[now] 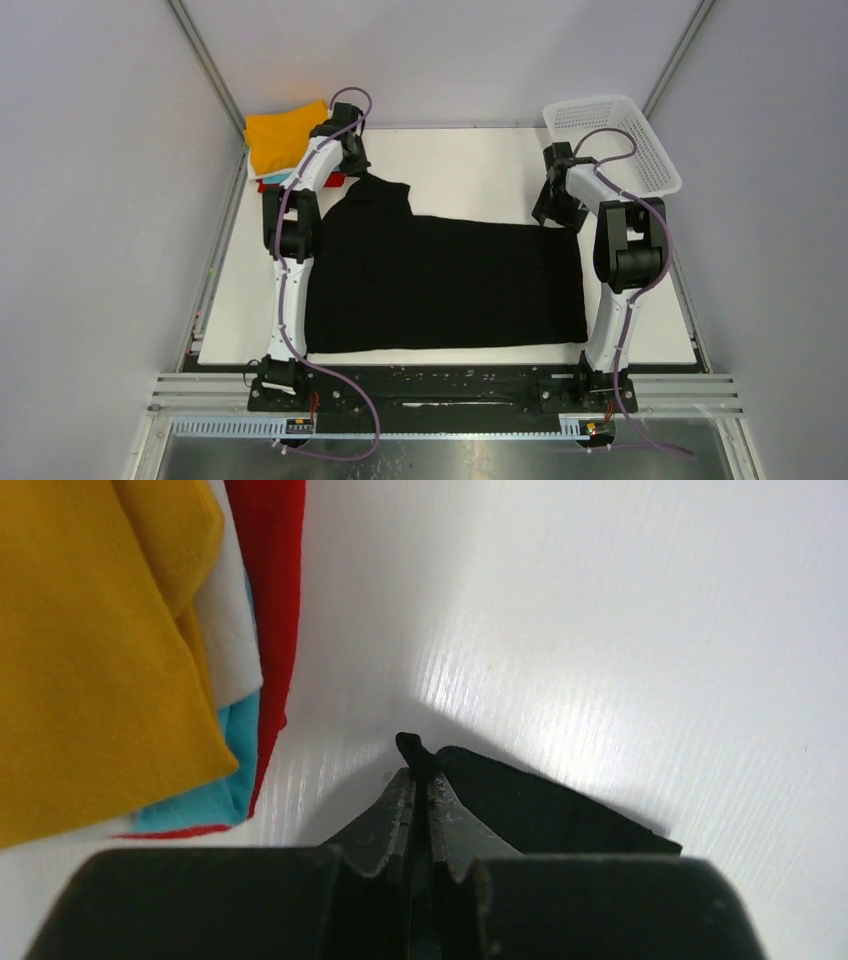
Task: Fold and stack the t-shirts
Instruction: Grab the side of the flattened tshirt furthest away from the robot with both arms, then fold the other side of the tshirt into a rectangle
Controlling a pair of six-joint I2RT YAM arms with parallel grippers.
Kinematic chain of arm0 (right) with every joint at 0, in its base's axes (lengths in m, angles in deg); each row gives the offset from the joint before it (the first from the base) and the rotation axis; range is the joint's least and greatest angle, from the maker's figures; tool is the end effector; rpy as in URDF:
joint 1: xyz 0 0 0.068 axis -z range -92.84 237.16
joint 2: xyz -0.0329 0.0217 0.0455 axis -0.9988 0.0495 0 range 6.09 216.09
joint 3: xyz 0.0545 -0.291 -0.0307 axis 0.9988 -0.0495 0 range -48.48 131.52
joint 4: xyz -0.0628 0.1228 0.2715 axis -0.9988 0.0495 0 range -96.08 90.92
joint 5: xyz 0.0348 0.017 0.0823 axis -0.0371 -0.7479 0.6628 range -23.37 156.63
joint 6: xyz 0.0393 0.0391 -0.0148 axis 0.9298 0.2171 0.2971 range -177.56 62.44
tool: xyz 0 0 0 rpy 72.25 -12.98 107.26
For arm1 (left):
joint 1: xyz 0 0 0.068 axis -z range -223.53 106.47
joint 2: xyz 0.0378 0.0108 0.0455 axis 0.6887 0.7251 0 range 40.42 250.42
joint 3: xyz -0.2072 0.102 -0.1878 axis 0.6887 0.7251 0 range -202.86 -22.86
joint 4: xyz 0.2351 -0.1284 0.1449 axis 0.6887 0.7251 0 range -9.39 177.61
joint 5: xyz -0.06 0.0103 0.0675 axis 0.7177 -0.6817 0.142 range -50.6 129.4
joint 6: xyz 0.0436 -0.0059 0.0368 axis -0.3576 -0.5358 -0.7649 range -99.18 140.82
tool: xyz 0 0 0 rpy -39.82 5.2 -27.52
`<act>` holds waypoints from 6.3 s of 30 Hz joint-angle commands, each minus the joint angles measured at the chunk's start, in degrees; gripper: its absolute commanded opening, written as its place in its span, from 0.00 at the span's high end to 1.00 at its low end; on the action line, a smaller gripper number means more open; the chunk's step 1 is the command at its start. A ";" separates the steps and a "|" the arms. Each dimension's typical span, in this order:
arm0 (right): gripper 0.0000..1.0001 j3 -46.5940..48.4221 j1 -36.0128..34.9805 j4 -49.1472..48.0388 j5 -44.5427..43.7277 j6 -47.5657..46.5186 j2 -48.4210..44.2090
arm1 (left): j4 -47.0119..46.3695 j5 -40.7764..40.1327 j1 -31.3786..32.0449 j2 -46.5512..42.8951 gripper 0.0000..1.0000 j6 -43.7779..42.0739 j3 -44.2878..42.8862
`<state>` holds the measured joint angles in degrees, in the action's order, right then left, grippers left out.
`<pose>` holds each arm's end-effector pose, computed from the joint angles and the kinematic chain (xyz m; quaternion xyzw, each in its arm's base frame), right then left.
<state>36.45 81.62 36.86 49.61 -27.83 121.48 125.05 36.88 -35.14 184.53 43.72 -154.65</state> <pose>0.4564 0.0323 0.1714 0.2259 0.9524 -0.0963 0.1804 0.6077 -0.0877 0.1841 -0.1273 0.9495 -0.0568 0.2810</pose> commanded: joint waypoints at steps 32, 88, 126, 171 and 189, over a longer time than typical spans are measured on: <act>0.46 12.53 5.00 2.34 -5.60 -4.96 4.58 | -9.50 1.83 1.99 -26.45 1.00 -2.86 24.91; 0.25 13.52 -7.99 7.87 -5.41 20.54 7.10 | -19.19 9.95 2.07 -43.67 1.00 4.01 46.61; 0.23 6.90 3.01 2.93 25.14 -57.57 2.54 | -17.91 6.23 2.25 -49.29 1.00 0.48 49.54; 1.00 -4.31 -3.05 -2.98 15.08 -57.26 -5.63 | -19.22 6.51 3.34 -57.24 1.00 2.27 57.99; 1.00 -19.35 -8.85 -12.27 0.25 -45.79 -21.02 | -8.51 -6.08 13.07 -89.26 1.00 18.59 82.77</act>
<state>19.68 74.28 27.75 53.81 -77.55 105.39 113.10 35.00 -22.66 100.08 57.90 -74.13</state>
